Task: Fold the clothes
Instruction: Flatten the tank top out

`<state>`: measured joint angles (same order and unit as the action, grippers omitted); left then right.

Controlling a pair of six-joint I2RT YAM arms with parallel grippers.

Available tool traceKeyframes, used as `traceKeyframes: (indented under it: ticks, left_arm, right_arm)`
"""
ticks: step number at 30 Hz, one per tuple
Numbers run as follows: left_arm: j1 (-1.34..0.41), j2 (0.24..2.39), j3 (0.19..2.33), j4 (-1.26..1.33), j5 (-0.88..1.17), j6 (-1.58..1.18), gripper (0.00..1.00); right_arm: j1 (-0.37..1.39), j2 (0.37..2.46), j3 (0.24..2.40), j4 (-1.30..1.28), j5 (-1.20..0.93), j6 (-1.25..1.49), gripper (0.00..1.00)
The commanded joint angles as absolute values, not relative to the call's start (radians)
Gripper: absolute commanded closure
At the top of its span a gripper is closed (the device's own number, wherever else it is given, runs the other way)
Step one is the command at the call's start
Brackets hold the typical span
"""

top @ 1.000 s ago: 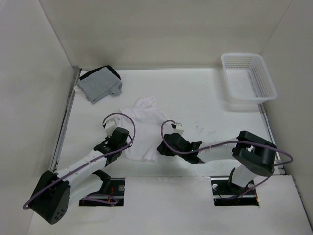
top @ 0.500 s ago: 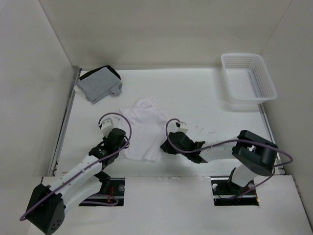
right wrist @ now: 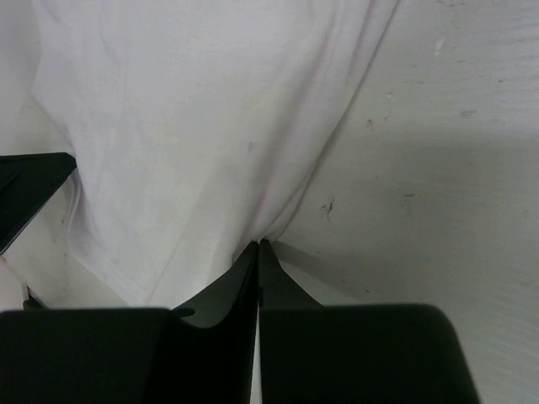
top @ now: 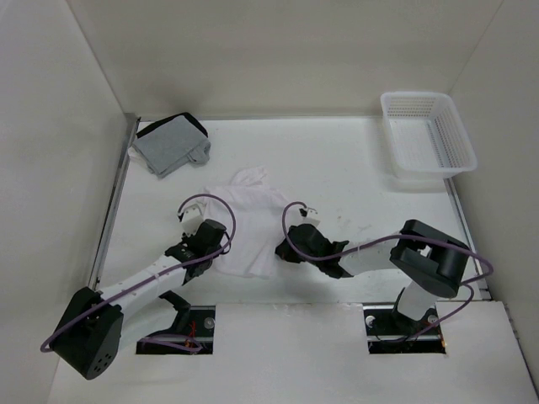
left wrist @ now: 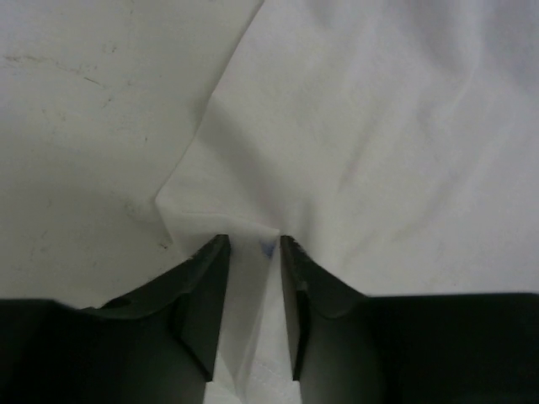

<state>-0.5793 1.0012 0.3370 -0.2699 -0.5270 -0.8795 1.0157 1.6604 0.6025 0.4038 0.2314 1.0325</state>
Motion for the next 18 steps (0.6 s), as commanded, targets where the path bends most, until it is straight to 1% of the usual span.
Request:
traceKeyframes:
  ticks: [1, 3, 7, 10, 13, 16, 18]
  left_arm:
    - [-0.590, 1.003, 0.377, -0.247, -0.551, -0.874, 0.78]
    - [-0.590, 0.994, 0.377, -0.259, -0.551, -0.874, 0.85]
    - [-0.594, 0.980, 0.368, -0.264, -0.545, -0.879, 0.93]
    - [-0.597, 0.941, 0.373, -0.273, -0.554, -0.890, 0.94]
    - [-0.605, 0.846, 0.374, -0.275, -0.538, -0.917, 0.95]
    - [-0.624, 0.686, 0.362, -0.316, -0.523, -0.957, 0.95]
    - [-0.625, 0.588, 0.350, -0.409, -0.523, -1.006, 0.96]
  right_arm:
    - [0.996, 1.592, 0.552, 0.359, 0.267, 0.991, 0.96]
    - [0.984, 1.537, 0.516, 0.351, 0.281, 0.989, 0.96]
    - [0.956, 1.409, 0.440, 0.347, 0.295, 0.979, 0.96]
    - [0.935, 1.313, 0.411, 0.312, 0.305, 0.957, 0.96]
    - [0.903, 1.232, 0.402, 0.252, 0.316, 0.939, 0.96]
    - [0.839, 1.131, 0.391, 0.151, 0.318, 0.923, 0.97]
    - [0.794, 1.071, 0.380, 0.076, 0.318, 0.923, 0.97]
